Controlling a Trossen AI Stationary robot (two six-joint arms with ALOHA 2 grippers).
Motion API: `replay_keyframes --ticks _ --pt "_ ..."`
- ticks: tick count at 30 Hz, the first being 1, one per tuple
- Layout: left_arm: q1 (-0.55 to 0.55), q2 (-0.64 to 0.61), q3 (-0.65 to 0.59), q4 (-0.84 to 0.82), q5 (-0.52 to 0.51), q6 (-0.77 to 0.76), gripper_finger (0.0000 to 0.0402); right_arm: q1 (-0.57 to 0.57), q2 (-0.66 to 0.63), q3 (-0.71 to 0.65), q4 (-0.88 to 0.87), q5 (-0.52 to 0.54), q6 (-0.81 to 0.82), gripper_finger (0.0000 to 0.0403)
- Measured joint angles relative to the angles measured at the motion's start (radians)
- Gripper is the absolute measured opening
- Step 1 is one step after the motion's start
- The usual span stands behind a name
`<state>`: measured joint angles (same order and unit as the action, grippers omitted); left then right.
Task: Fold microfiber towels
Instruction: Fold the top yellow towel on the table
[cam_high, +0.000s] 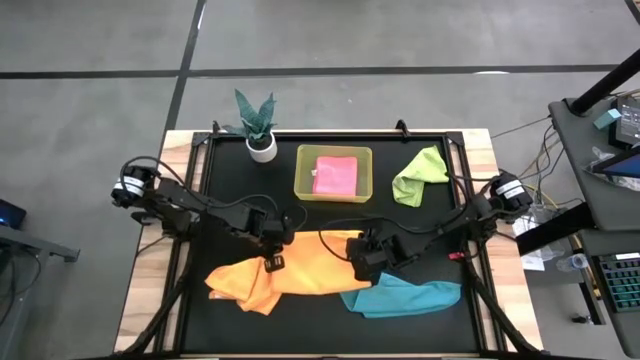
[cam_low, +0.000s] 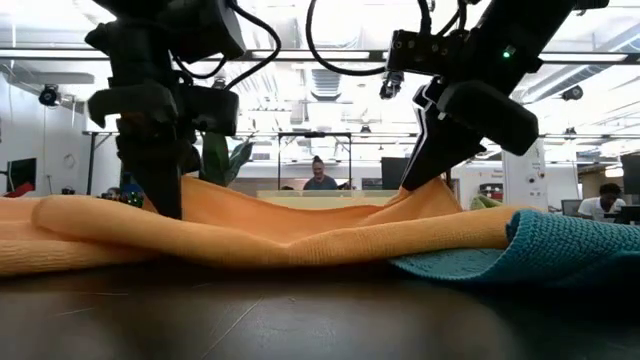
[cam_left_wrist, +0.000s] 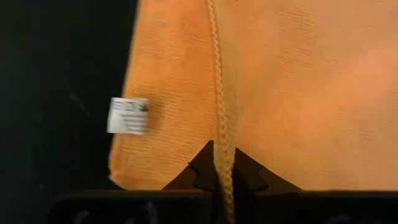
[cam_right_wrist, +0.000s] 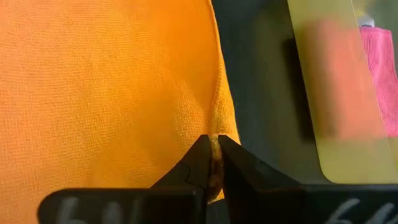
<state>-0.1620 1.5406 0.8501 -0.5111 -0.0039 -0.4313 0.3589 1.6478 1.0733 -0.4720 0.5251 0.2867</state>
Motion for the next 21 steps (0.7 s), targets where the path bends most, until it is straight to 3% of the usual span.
replay_keyframes --ticks 7,15,21 --pt "0.025 0.0 -0.006 0.006 -0.083 -0.001 0.0 -0.026 0.0 0.0 -0.003 0.0 0.0 0.0024" --pt "0.045 0.0 -0.025 0.014 -0.084 -0.006 0.0001 -0.042 0.0 0.0 -0.003 -0.002 0.0 0.0025" --pt "0.045 0.0 -0.046 0.04 -0.083 -0.03 0.0051 -0.044 0.0 0.0 -0.003 -0.006 0.0 0.0026"
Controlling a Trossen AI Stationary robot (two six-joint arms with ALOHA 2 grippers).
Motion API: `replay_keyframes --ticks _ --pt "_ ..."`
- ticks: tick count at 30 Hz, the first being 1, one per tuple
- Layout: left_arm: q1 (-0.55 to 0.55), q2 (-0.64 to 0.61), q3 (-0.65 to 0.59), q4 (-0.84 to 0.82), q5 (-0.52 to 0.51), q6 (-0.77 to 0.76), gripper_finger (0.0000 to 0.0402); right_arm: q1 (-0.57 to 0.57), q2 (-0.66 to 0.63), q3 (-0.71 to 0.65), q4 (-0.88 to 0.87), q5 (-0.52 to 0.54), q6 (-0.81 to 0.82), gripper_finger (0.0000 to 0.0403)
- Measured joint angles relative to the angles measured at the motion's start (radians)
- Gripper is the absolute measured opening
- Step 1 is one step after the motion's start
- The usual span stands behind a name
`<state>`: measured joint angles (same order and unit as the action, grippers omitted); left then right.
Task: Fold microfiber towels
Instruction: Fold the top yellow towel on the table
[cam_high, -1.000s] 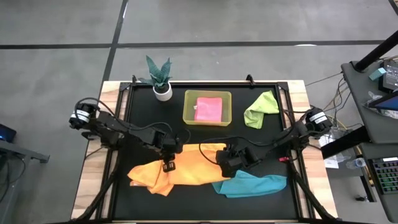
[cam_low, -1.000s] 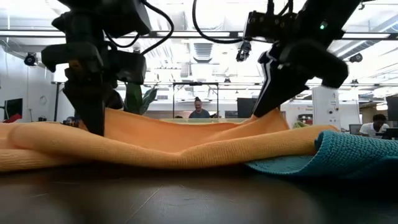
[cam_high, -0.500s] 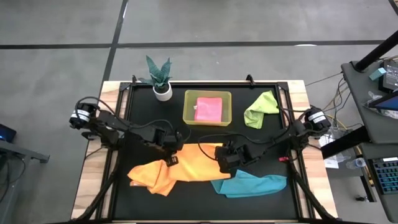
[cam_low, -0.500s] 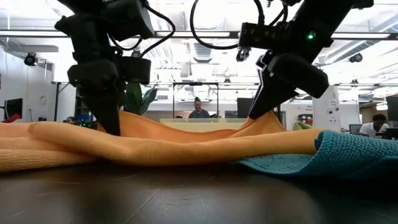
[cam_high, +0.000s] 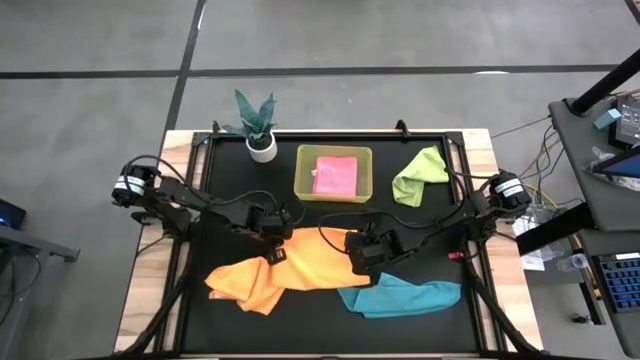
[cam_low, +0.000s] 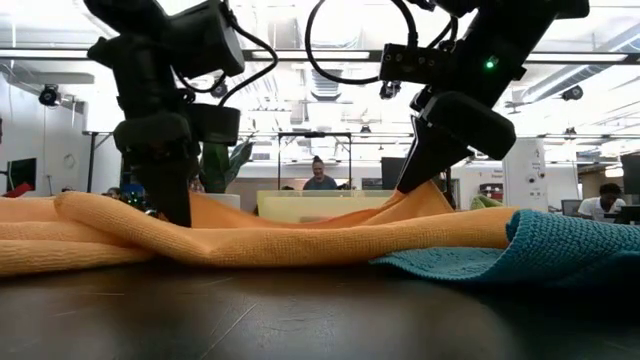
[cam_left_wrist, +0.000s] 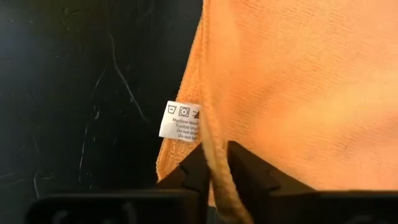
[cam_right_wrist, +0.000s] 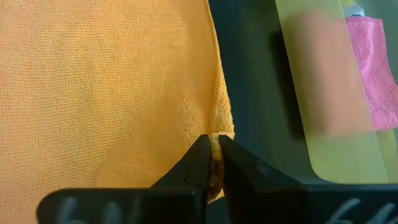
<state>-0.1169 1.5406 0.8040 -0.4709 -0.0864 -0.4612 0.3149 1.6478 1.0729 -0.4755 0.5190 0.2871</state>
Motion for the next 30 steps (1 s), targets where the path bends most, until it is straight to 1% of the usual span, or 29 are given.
replay_keyframes --ticks 4,6,9,13,17,20,22,27,30 --pt "0.0 0.0 -0.006 -0.001 0.0 -0.003 0.0104 -0.005 0.0 0.0 0.0 -0.001 0.0 0.0051" --pt "0.0 0.0 -0.004 -0.006 0.002 -0.003 0.0129 -0.012 0.0 -0.002 0.001 0.0 0.0 0.0072" --pt "0.0 -0.001 0.017 -0.065 0.009 0.004 0.0159 -0.026 0.0 -0.002 -0.021 0.005 0.0 0.0104" --pt "0.0 -0.022 0.05 -0.174 0.01 0.023 0.0183 -0.032 -0.02 0.002 -0.094 0.006 -0.013 0.0135" --pt "-0.005 -0.062 0.065 -0.183 0.017 0.028 0.0189 -0.032 -0.053 0.002 -0.084 0.005 -0.005 0.0144" --pt "-0.027 -0.088 0.065 -0.125 0.041 0.024 0.0189 -0.019 -0.056 0.002 -0.024 0.005 -0.017 0.0134" --pt "-0.052 -0.098 0.054 -0.052 0.074 0.027 0.0189 -0.012 -0.049 -0.005 0.058 -0.012 -0.046 0.0119" --pt "-0.117 -0.085 0.017 0.142 0.088 0.033 0.0189 -0.012 0.003 -0.07 0.341 -0.127 -0.132 0.0064" --pt "-0.131 -0.069 -0.006 0.209 0.084 0.015 0.0189 -0.016 0.043 -0.09 0.416 -0.134 -0.159 0.003"
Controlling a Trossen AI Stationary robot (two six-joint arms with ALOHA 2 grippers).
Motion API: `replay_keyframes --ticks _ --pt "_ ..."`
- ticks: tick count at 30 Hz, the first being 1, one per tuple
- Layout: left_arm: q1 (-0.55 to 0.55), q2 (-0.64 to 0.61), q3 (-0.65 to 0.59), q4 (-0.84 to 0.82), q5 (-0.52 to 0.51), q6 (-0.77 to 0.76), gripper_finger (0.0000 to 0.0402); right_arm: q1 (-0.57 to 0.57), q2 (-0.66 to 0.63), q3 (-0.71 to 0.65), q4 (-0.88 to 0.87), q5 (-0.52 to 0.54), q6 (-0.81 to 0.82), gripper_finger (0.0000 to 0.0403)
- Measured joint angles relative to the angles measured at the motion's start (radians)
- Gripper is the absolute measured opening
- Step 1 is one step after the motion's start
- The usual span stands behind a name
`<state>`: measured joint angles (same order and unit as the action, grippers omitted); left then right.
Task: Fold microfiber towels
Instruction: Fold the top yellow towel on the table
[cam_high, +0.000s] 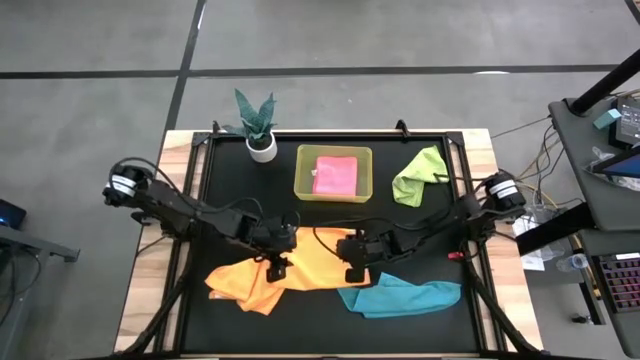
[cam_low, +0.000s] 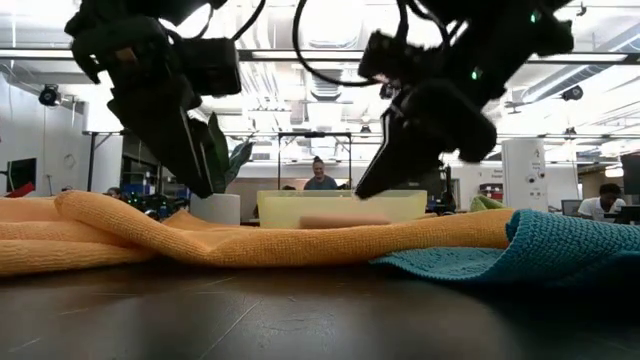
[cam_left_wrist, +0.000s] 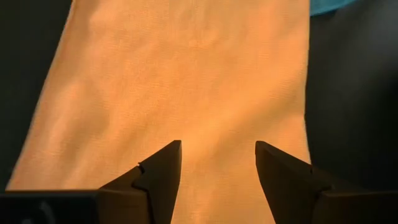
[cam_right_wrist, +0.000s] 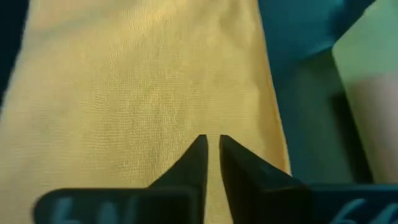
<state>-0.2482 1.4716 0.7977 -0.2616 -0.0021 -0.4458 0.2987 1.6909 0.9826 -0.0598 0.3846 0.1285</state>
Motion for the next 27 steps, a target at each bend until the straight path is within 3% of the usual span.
replay_keyframes --ticks 4,19,27 --pt "-0.002 0.024 -0.02 0.001 -0.042 -0.02 0.0189 -0.018 0.052 -0.001 -0.009 -0.001 0.002 0.0011" --pt "0.061 0.189 -0.017 0.004 -0.194 -0.009 0.0189 -0.083 0.086 -0.001 -0.132 0.016 -0.055 0.0009" --pt "0.113 0.13 -0.026 -0.025 -0.242 0.085 0.0189 -0.127 0.03 -0.003 -0.211 0.059 -0.127 0.0009"
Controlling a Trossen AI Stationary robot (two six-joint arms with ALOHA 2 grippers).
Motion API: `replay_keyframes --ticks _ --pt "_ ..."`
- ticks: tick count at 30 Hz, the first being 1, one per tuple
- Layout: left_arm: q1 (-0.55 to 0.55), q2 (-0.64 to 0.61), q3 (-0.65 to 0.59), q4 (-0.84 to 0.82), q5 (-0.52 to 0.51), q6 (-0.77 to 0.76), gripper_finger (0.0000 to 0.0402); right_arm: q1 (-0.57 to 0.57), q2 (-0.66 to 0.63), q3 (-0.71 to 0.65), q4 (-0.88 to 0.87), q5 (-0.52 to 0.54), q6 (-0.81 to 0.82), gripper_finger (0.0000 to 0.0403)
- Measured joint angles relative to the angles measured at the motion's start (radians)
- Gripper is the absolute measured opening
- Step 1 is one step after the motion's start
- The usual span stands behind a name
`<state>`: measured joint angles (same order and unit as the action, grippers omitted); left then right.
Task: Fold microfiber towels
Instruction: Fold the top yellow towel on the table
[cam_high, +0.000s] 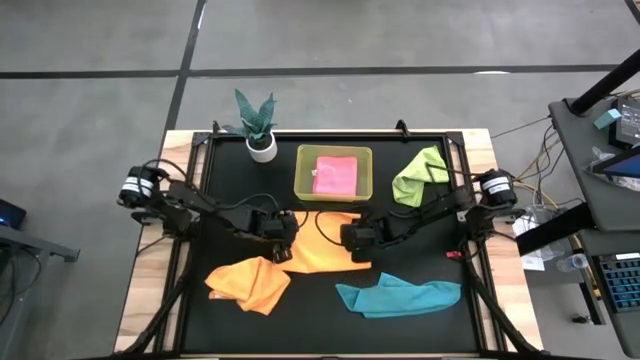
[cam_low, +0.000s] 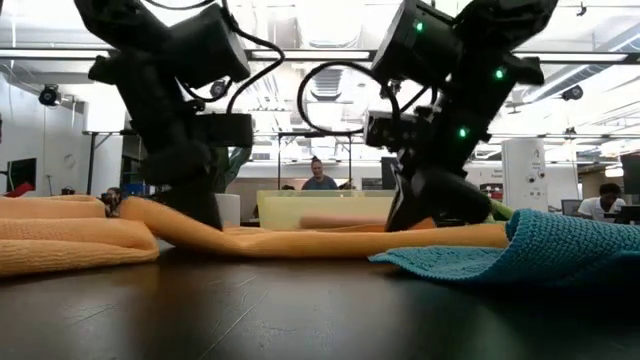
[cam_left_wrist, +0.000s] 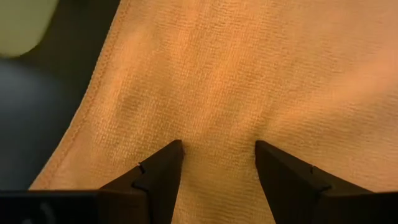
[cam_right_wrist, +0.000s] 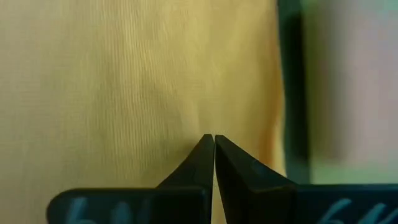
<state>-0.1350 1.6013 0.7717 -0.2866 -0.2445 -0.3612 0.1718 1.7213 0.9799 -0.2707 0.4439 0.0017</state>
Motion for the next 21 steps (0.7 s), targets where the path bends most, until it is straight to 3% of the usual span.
replay_keyframes --ticks 10,12,16,21 --pt "-0.003 -0.178 0.0 0.005 0.002 0.055 0.0189 0.047 -0.156 0.002 -0.064 -0.001 0.113 0.0009" --pt "-0.02 -0.193 0.002 0.009 0.047 0.052 0.0189 0.073 -0.169 0.001 -0.062 -0.02 0.142 0.0009" --pt "-0.09 -0.186 0.002 0.018 0.126 0.03 0.0189 0.133 -0.173 -0.006 -0.053 -0.072 0.21 0.0009" --pt "-0.175 -0.133 0.002 0.015 0.136 -0.009 0.0181 0.205 -0.134 -0.033 0.051 -0.086 0.27 0.0009"
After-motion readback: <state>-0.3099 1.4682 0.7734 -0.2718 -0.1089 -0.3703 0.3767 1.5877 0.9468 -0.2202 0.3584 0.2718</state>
